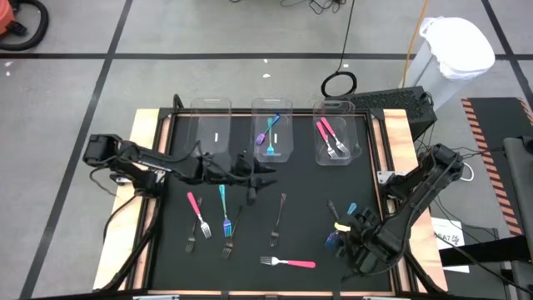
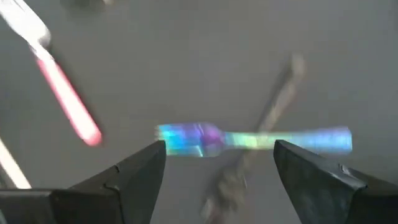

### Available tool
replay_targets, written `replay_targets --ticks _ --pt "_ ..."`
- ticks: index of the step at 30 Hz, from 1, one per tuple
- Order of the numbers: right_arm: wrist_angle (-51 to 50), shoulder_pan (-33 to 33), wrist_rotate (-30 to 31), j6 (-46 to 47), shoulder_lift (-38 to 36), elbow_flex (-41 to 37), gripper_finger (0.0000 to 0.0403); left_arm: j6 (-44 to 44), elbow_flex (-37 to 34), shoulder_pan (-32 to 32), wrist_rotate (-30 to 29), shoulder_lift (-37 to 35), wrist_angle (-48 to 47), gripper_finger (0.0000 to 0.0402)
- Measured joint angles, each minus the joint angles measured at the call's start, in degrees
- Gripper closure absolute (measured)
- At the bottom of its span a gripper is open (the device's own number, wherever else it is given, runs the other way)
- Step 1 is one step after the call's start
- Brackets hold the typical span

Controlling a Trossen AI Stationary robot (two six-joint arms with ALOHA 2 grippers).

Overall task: Sort silverware by color (type)
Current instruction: Put the black fork into the left transparent bin

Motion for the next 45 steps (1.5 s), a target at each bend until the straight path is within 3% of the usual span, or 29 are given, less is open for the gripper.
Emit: replay_targets --ticks 6,12,15,31,36,45 --pt "2.3 0.0 -11.5 7.0 0.0 -8.2 0.011 0.0 0.0 -1.5 0.0 0.0 -1.8 0.0226" --pt "16.4 0.0 -20.4 8.2 0.0 -17.5 0.011 0.0 0.0 -3.5 -0.1 0.0 -3.6 0.0226" --pt "21.5 0.0 -20.1 8.3 -0.1 -20.3 0.011 0.0 0.0 -4.4 -0.2 0.0 -3.5 0.0226" --pt "24.8 0.0 -18.1 8.6 0.0 -21.5 0.0116 0.0 0.0 -5.8 -0.6 0.0 -3.4 0.0226" --pt "27.5 0.0 -16.4 8.5 0.0 -21.5 0.0153 0.0 0.0 -5.8 -0.6 0.0 -3.4 0.0226" --pt "26.6 0.0 -16.5 10.0 0.0 -21.5 0.0279 0.0 0.0 -5.8 -0.6 0.0 -3.4 0.0226"
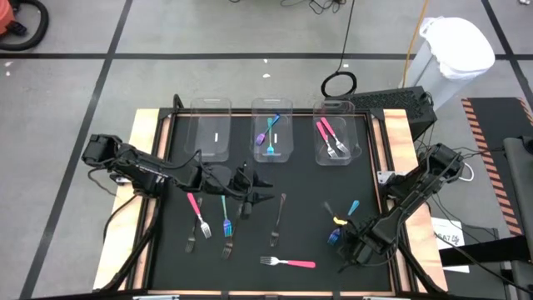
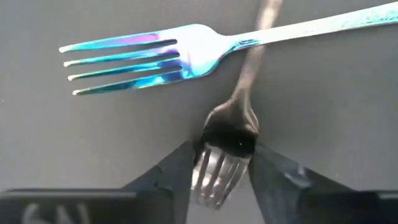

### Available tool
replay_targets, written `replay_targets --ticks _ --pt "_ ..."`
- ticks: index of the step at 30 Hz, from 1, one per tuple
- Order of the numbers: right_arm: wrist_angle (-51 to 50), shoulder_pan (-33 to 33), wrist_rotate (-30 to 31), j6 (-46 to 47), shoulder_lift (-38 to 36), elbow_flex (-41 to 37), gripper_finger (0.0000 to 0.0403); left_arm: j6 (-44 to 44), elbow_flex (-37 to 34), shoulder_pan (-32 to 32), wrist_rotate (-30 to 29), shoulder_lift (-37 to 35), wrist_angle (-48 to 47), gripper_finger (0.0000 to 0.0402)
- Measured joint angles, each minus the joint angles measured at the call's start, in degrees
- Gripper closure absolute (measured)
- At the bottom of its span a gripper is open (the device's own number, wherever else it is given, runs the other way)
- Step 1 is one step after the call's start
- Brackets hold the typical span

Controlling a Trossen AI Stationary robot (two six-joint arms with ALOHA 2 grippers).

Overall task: Sort silverware by color (type)
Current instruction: Put the black fork into the left transparent bin

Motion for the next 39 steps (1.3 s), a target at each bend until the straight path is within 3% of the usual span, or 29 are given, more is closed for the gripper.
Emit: replay_targets --ticks 3,12,19,28,39 --pt "0.1 0.0 0.3 -0.1 0.0 0.1 0.0296 0.0 0.0 0.0 0.0 0.0 0.0 0.0226" --pt "-0.3 0.0 -0.3 -0.1 0.0 0.1 0.0275 0.0 0.0 0.0 0.0 0.0 0.0 0.0226" --pt "-1.2 0.1 -1.9 -2.1 0.0 1.9 0.0292 0.0 0.0 0.0 0.0 0.0 0.0 0.0226" --pt "-0.9 0.0 -5.4 -2.9 0.0 3.8 0.0282 0.0 0.0 0.0 0.0 0.0 0.0 0.0226" --pt "4.8 -0.5 -6.8 -7.2 0.0 3.8 0.0283 0.0 0.0 0.0 0.0 0.0 0.0 0.0226"
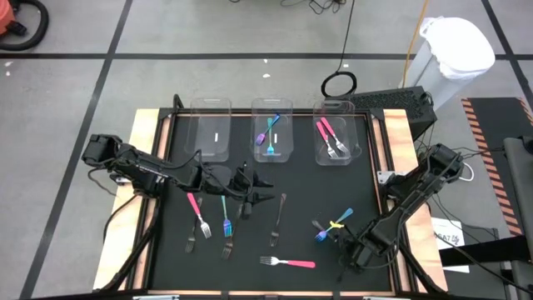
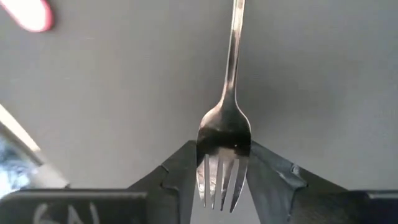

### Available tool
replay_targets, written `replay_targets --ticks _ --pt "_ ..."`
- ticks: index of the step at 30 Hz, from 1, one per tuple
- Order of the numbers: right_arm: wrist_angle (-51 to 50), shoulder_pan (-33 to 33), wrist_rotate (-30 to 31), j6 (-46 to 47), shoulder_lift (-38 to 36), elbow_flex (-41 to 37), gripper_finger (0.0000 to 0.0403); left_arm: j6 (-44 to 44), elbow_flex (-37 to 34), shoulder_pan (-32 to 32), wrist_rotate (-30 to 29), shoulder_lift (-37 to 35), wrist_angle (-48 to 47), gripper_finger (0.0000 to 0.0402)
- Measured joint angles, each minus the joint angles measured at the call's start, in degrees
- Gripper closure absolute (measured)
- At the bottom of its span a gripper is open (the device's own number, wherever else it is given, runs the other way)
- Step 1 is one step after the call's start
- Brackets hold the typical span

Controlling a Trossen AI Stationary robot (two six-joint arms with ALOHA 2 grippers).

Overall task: Sort silverware by color (type)
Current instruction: Put the black fork into the left transparent bin

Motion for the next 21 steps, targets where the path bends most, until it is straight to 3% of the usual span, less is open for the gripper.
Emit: replay_targets --ticks 21 --pt "20.4 -4.9 6.4 -23.4 0.0 0.0 0.0284 0.0 0.0 0.0 -1.4 0.0 0.0 0.0226"
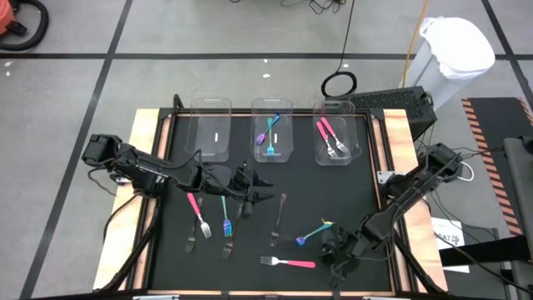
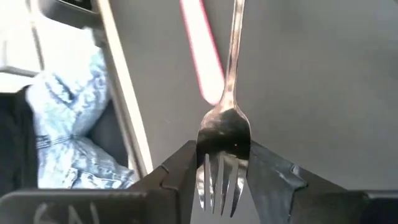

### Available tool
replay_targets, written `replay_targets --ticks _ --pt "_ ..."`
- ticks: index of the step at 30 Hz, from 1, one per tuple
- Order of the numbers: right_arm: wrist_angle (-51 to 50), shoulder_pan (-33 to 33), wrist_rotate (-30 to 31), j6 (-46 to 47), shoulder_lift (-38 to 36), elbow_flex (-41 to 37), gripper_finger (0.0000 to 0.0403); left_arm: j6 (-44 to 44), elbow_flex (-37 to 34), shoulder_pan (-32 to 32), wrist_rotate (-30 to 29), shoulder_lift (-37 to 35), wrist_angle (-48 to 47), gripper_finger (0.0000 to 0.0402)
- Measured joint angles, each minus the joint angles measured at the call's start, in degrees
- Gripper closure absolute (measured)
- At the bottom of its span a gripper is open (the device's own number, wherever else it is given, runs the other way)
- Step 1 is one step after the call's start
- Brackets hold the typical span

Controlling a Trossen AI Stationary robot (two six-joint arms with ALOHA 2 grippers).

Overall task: Sort silverware by color (type)
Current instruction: Put the black fork into the left transparent bin

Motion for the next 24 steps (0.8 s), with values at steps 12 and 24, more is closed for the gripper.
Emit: replay_targets --ticks 12,24 --pt "8.7 -4.0 1.3 -15.4 0.0 0.0 0.0283 1.1 0.0 0.0 1.6 0.0 0.0 0.0226" --pt "19.9 -7.5 3.0 -35.1 0.0 0.0 0.0282 7.7 0.0 -4.2 10.9 -7.9 -2.8 0.0226"
